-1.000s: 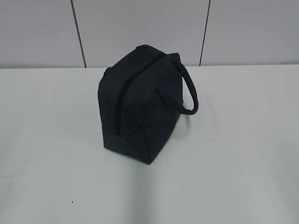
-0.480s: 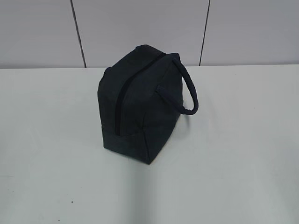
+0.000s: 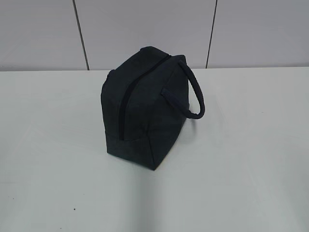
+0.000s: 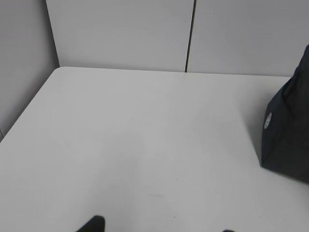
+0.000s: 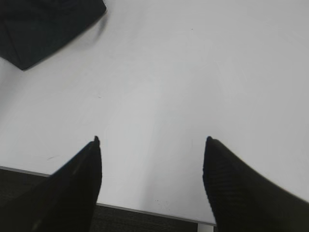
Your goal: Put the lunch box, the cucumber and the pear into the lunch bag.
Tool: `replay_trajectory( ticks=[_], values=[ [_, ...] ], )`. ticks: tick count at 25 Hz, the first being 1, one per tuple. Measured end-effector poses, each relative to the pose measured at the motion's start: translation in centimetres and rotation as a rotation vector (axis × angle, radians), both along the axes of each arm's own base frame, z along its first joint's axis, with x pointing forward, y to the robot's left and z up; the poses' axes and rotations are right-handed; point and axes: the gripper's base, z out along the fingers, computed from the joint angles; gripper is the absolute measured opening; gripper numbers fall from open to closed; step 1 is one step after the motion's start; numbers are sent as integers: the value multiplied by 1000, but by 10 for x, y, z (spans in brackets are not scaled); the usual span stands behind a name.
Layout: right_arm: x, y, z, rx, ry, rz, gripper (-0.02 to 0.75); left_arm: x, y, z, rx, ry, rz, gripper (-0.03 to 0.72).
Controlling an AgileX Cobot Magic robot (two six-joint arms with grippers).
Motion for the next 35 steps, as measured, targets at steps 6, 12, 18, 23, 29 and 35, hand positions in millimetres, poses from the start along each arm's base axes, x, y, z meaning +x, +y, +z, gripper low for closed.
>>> replay_trajectory(
  ticks=[6,12,18,23,29,35],
  values=[
    [0,0,0,0,0,0,512,0,0,0,0,0,0,433],
    [0,-4,0,-35,-1,-25,512,0,0,0,0,0,0,433],
    [0,-9,0,-51,-2,-87,512,0,0,0,0,0,0,433],
    [0,-11,0,-47,-2,-108,512,0,0,0,0,0,0,433],
    [0,-11,0,-51,-2,-112,512,0,0,0,0,0,0,433],
    [0,-11,0,-49,-2,-114,512,0,0,0,0,0,0,433]
  ],
)
